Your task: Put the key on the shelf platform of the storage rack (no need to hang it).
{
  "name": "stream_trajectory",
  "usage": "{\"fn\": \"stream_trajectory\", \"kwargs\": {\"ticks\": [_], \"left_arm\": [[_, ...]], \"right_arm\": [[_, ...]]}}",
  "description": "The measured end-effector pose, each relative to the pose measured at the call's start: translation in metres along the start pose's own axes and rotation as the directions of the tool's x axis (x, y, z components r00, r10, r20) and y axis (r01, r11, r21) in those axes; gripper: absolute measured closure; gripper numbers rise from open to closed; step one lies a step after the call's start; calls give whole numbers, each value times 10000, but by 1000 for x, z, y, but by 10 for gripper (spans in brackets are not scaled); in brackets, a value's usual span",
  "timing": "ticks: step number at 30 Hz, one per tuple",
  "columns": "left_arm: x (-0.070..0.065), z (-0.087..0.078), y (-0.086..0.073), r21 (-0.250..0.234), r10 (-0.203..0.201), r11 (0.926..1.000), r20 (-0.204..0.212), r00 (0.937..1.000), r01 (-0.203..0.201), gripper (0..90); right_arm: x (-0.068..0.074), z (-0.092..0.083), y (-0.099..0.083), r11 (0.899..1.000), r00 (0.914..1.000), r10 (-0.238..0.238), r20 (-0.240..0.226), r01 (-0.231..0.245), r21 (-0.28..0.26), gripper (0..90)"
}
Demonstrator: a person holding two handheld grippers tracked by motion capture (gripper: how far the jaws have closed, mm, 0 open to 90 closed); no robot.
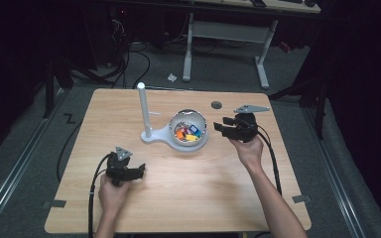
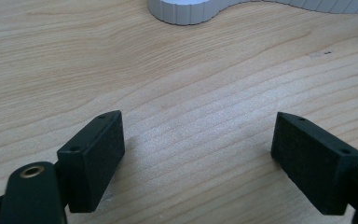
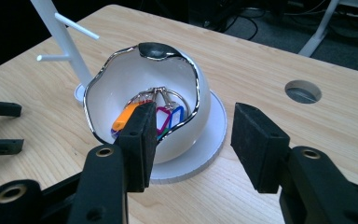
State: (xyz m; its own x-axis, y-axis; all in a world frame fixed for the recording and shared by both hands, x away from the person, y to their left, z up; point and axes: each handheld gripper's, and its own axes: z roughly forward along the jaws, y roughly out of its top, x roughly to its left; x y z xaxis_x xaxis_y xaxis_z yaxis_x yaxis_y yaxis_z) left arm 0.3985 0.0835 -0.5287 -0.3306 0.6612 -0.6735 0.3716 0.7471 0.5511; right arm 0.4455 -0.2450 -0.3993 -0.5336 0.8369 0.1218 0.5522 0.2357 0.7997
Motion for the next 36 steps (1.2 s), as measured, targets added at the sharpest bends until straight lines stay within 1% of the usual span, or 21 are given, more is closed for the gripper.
{"fn": "stream_trajectory", "kwargs": {"ticks": [4,6,10,14,16,18,20,23,25,30,32,36], "left_arm": [[0,0,0,4,-2,10000,1,10000,2,177],[0,0,0,2,5,10000,4,10000,-5,177],[0,0,0,3,-7,10000,-4,10000,7,177],[0,0,0,4,4,10000,3,10000,-4,176],[0,0,0,2,-5,10000,1,10000,5,177],[0,0,0,1,3,10000,2,10000,-3,177],[0,0,0,6,-1,10000,2,10000,1,177],[0,0,0,2,-3,10000,-1,10000,3,177],[0,0,0,-3,-6,10000,-5,10000,6,177],[0,0,0,4,-7,10000,-3,10000,7,177],[0,0,0,2,-5,10000,-5,10000,5,177],[0,0,0,0,-6,10000,-4,10000,6,177]], "right_arm": [[-1,-11,-1,10000,10000,-41,49,41,16,502],[-3,-18,-5,9999,9999,-12,132,14,-143,506],[-7,-29,-12,9996,9992,232,312,-228,-157,502],[-9,-40,-14,9999,9987,73,510,-65,-158,500],[-8,-45,-15,9997,9987,113,504,-103,-206,500],[-9,-49,-17,9996,9984,39,560,-23,-273,502],[-9,-53,-21,9988,9978,195,636,-166,-468,508],[-12,-56,-26,9992,9971,284,703,-262,-316,503],[-13,-59,-28,9993,9965,237,800,-214,-297,502],[-11,-71,-29,9989,9961,153,870,-114,-446,501],[-10,-75,-32,9980,9961,206,853,-154,-610,503],[-12,-81,-39,9981,9950,302,952,-250,-559,502]]}}
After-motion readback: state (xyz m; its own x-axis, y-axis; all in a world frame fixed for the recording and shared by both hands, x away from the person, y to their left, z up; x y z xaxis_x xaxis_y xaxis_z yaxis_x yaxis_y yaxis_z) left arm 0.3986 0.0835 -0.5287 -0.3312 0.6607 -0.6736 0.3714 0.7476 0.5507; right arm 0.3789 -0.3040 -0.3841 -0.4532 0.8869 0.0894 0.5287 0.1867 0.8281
